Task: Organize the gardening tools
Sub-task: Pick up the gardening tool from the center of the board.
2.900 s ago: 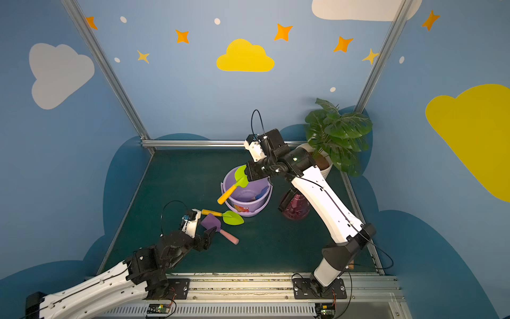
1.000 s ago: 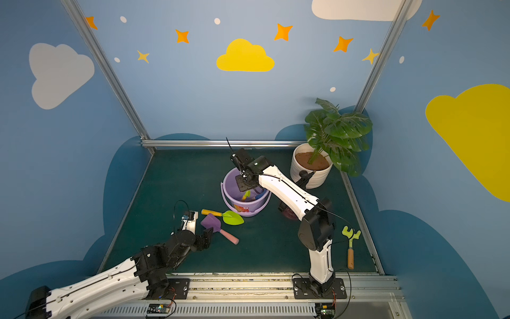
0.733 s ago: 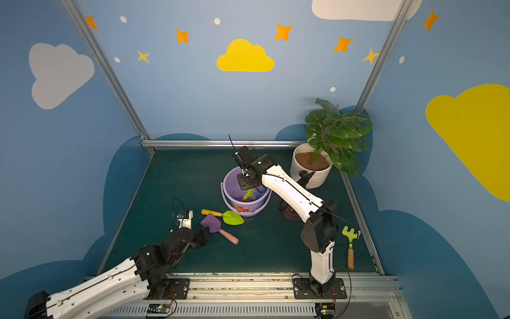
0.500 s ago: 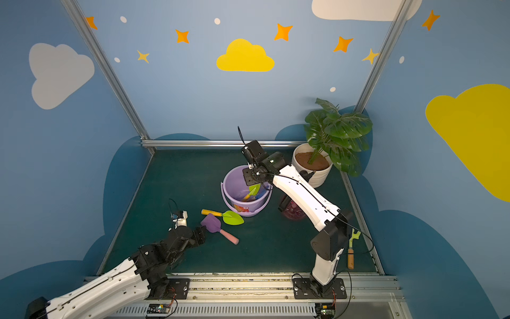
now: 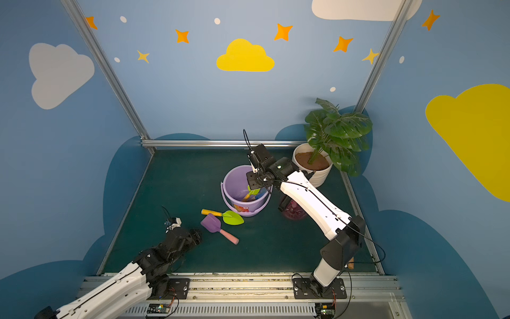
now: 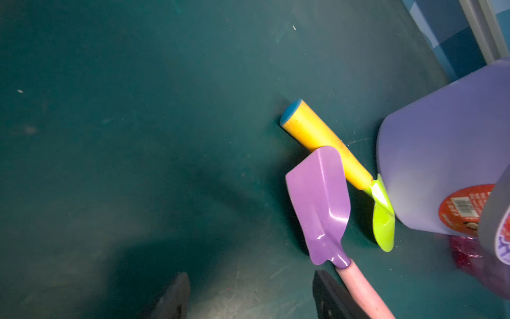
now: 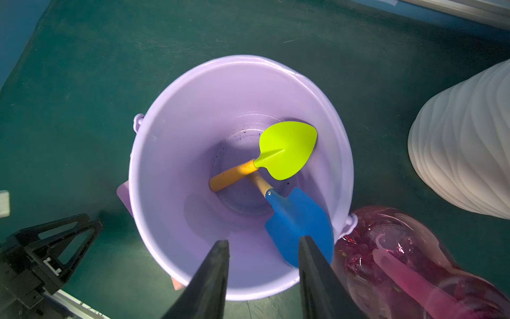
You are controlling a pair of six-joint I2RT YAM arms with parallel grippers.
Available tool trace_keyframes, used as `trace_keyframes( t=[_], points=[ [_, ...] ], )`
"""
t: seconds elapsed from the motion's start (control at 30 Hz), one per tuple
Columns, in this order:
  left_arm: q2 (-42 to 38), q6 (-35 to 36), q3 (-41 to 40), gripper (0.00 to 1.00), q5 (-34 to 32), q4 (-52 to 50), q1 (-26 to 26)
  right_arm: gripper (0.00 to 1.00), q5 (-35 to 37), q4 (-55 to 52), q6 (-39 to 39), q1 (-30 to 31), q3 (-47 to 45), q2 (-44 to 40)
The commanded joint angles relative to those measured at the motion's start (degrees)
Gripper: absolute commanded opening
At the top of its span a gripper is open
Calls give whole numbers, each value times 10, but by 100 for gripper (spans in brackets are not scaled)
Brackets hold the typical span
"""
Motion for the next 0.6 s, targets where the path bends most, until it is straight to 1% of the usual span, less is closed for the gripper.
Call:
trace_keyframes(
  t=[0.0,0.1,0.23,0.57],
  points=[
    [6,-2,-6,73,22,53,13,42,-4,21,-6,0,-2,-20],
    [20,6,-9,71,30,75,25,41,-6,21,-5,0,-1,-18],
    [53,17,-7,65,40,109,44,39,-8,21,-6,0,0,-14],
    [164,43,6,50,68,208,71,34,-10,21,-7,1,0,-9]
  ],
)
